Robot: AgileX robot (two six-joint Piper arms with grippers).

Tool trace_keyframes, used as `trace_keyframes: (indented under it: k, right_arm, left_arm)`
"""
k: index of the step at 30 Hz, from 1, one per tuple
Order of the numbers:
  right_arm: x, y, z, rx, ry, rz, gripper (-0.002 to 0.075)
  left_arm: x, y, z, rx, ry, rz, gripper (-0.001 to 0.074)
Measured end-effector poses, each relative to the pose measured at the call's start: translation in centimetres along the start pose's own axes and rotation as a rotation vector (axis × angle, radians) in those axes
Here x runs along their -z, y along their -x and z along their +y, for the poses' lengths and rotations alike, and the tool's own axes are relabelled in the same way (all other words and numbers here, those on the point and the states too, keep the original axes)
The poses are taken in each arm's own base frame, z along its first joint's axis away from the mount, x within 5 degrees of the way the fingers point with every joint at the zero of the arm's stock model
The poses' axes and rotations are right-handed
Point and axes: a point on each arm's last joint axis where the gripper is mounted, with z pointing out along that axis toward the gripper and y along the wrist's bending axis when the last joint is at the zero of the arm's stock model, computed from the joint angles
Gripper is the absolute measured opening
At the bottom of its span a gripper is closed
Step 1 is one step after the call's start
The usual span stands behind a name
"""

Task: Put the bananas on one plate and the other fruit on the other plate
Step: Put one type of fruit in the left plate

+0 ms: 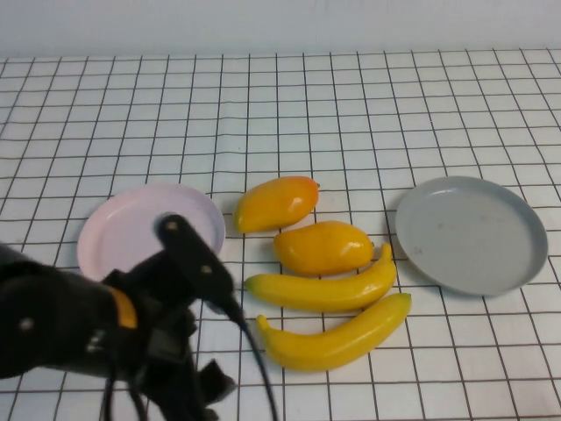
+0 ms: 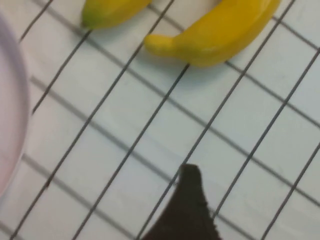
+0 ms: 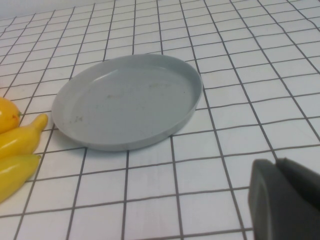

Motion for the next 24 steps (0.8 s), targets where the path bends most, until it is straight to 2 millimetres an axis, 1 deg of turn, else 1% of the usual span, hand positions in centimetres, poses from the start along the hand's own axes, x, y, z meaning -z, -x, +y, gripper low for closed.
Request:
trace_keyframes:
  k: [1, 2, 3, 6, 9, 15, 19, 24]
  right_arm:
    - [0.0, 0.0, 0.0, 0.000, 0.000, 0.000, -0.0016]
    - [0.0, 0.0, 0.0, 0.000, 0.000, 0.000, -0.0016]
    - [0.0, 0.0, 0.0, 0.000, 0.000, 0.000, -0.0017]
    - [0.0, 0.0, 0.0, 0.000, 0.000, 0.000, -0.0017]
    - [0.0, 0.0, 0.0, 0.000, 0.000, 0.000, -0.0016]
    - [0.0, 0.0, 0.0, 0.000, 0.000, 0.000, -0.0016]
    - [0.0, 0.0, 0.0, 0.000, 0.000, 0.000, -0.0016]
    - [0.0, 0.0, 0.0, 0.000, 0.000, 0.000, -0.0016]
  left_arm:
    - [-0.5, 0.8, -0.3, -0.025, -0.009, -0.002, 0.0526]
    - [-1.3, 1.7, -0.7, -0.049, -0.022, -0.002, 0.0561]
    - [-2.0, 2.6, -0.9, -0.071, -0.029, 0.000, 0.0584]
    - [-3.6, 5.0, -1.0, -0.130, -0.025, 0.014, 0.0614]
    - [-4.7, 7.4, -0.4, -0.170, 0.000, 0.011, 0.0622]
    - [-5.6, 12.3, 1.1, -0.236, 0.073, -0.041, 0.0625]
    - [-6.9, 14.8, 2.3, -0.259, 0.102, -0.060, 0.0627]
    - [-9.9, 16.7, 4.0, -0.278, 0.117, -0.048, 0.0627]
